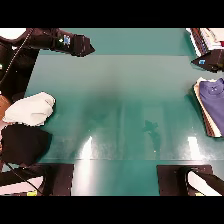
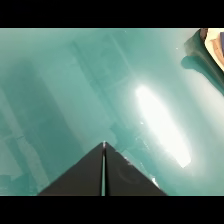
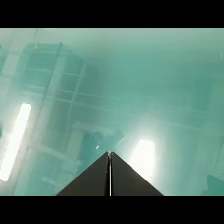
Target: Fold the shirts.
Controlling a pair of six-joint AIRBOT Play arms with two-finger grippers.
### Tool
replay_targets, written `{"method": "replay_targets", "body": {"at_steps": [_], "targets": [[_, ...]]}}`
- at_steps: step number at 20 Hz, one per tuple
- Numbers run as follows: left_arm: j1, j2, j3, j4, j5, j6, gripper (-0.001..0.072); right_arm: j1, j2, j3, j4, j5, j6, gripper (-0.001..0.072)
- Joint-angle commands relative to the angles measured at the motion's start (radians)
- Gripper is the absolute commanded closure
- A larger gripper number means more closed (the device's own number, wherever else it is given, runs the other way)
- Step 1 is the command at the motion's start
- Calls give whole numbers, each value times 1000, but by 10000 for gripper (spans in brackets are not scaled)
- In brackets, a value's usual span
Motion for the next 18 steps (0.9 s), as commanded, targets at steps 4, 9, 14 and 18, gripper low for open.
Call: {"method": "replay_targets", "body": {"at_steps": [4, 9, 14, 18], "targets": [[0, 1, 0, 0, 0, 0, 683, 2, 0, 1, 2, 2, 0, 694], [0, 1, 0, 0, 2, 1, 683, 2, 0, 1, 2, 3, 0, 695], [0, 1, 0, -3, 193, 0, 683, 2, 0, 1, 2, 4, 0, 694], [0, 1, 1, -3, 305, 0, 683, 2, 0, 1, 2, 4, 0, 694]]}}
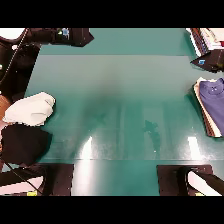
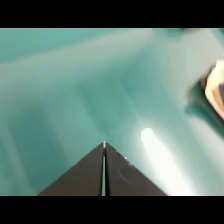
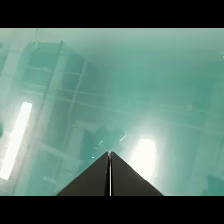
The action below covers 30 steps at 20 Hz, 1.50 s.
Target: Fold the shirts.
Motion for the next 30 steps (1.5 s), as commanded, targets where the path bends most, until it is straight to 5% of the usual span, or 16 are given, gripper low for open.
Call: {"method": "replay_targets", "body": {"at_steps": [1, 5, 11, 15, 16, 17, 18, 25, 26, 27, 28, 30], "targets": [[4, 2, 1, 0, 114, 0, 683, 0, 0, 1, 0, 0, 0, 695], [8, 10, 1, 49, 53, 39, 683, 0, 0, 1, 0, 0, 0, 694], [249, 79, -38, 521, -473, -86, 684, 1, 0, 0, 0, -1, 0, 694], [478, 154, -261, 569, -625, -86, 679, 1, 0, -2, 0, -4, 0, 694], [517, 164, -339, 569, -628, -87, 443, 1, 0, -2, 0, -5, 0, 695], [549, 167, -423, 569, -624, -95, 17, 1, 0, -2, -1, -11, 0, 695], [572, 167, -497, 570, -610, -114, -9, 1, 0, -2, 0, -18, 0, 694], [592, 167, -819, 578, -355, -174, -1, 1, -4, -2, 0, -38, 0, 694], [592, 167, -824, 578, -346, -184, 225, 1, -5, -2, 0, -38, 0, 695], [592, 169, -824, 578, -343, -182, 547, 1, -5, -2, 0, -38, 0, 695], [592, 169, -822, 578, -336, -182, 677, 1, -5, -2, 0, -37, 0, 694], [592, 169, -817, 578, -332, -183, 675, 1, -5, -2, 0, -37, 0, 694]]}}
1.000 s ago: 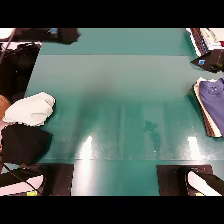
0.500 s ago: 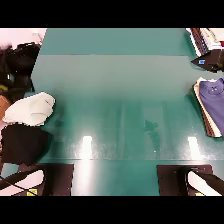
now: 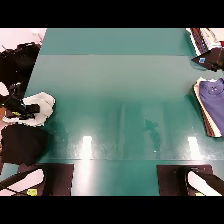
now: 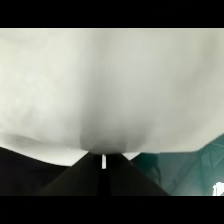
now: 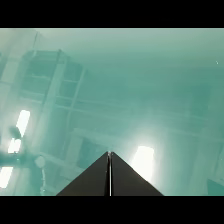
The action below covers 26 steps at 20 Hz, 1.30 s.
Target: Fold the shirts.
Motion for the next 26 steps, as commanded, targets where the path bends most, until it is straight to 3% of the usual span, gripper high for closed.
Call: {"method": "replay_targets", "body": {"at_steps": [1, 5, 9, 13, 17, 21, 26], "targets": [[3, 1, -15, 3, 34, -10, 685, 1, 0, 0, 0, -1, 0, 695], [3, 31, 55, 3, 27, -10, 685, 1, 0, 0, 0, 0, 0, 695], [0, 202, 254, -24, 14, 10, 686, 1, 0, 0, 0, -8, 0, 694], [-7, 319, 628, -252, -63, 63, 686, 1, 1, 1, 6, -57, 0, 694], [-201, 323, 971, -245, -64, 60, 688, 1, 21, 1, 9, -117, 0, 695], [-407, 282, 995, -241, -60, 5, 688, 0, 63, 1, 9, -185, 1, 695], [-772, 38, 986, -245, -106, -19, 687, 0, 124, 1, 7, -224, 0, 694]]}}
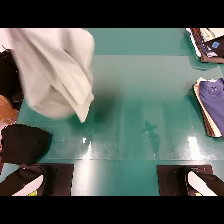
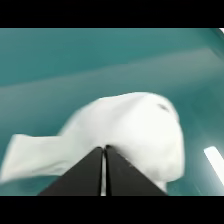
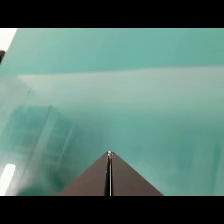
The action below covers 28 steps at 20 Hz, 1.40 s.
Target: Fold the shirts.
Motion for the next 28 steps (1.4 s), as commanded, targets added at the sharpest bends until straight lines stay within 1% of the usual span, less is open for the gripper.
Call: {"method": "replay_targets", "body": {"at_steps": [1, 2, 4, 5, 6, 7, 8, 10, 12, 13, 14, 16, 18, 20, 24, 26, 27, 28], "targets": [[-287, -184, 11, -9, -27, -15, 686, 0, 44, 1, -3, -35, 0, 695], [-365, -244, 11, -12, -35, -6, 684, 0, 54, 1, -3, -37, 0, 695], [-492, -361, 11, -23, -35, 48, 680, 0, 72, 1, -9, -36, 0, 694], [-535, -411, 11, -29, -27, 67, 472, 0, 79, 1, -9, -36, 0, 695], [-566, -456, 11, -27, -19, 72, 128, 0, 86, 1, -9, -36, 0, 694], [-575, -488, 11, -21, -16, 86, 100, 0, 91, 1, -9, -36, 0, 695], [-568, -503, 11, -3, -19, 105, 98, 0, 93, 1, -9, -35, 0, 694], [-522, -505, 11, 117, -27, 104, 98, 0, 92, 1, -9, -29, 0, 695], [-424, -507, 11, 220, -66, 86, 98, 0, 92, 1, -9, -24, 0, 695], [-365, -512, 11, 222, -81, 70, 98, 0, 92, 1, -9, -22, 0, 694], [-304, -515, 6, 209, -86, 46, 98, 0, 92, 1, -9, -19, 0, 695], [-192, -515, -55, 172, -86, 36, 98, 0, 92, 1, -10, -9, 0, 695], [-99, -515, -172, 134, -80, 36, 98, 0, 91, 1, -9, -9, 0, 695], [-25, -515, -338, 51, -40, 37, 98, 0, 89, 1, -9, -8, 0, 695], [44, -515, -614, -111, 119, 71, 98, 0, 72, 1, -8, 9, 1, 694], [47, -515, -687, -138, 189, 71, 98, 0, 51, 1, -8, 35, 1, 695], [46, -515, -710, -177, 215, 81, 98, 0, 39, 1, -2, 52, 1, 695], [46, -516, -726, -232, 238, 111, 98, 0, 31, 1, -1, 63, 1, 695]]}}
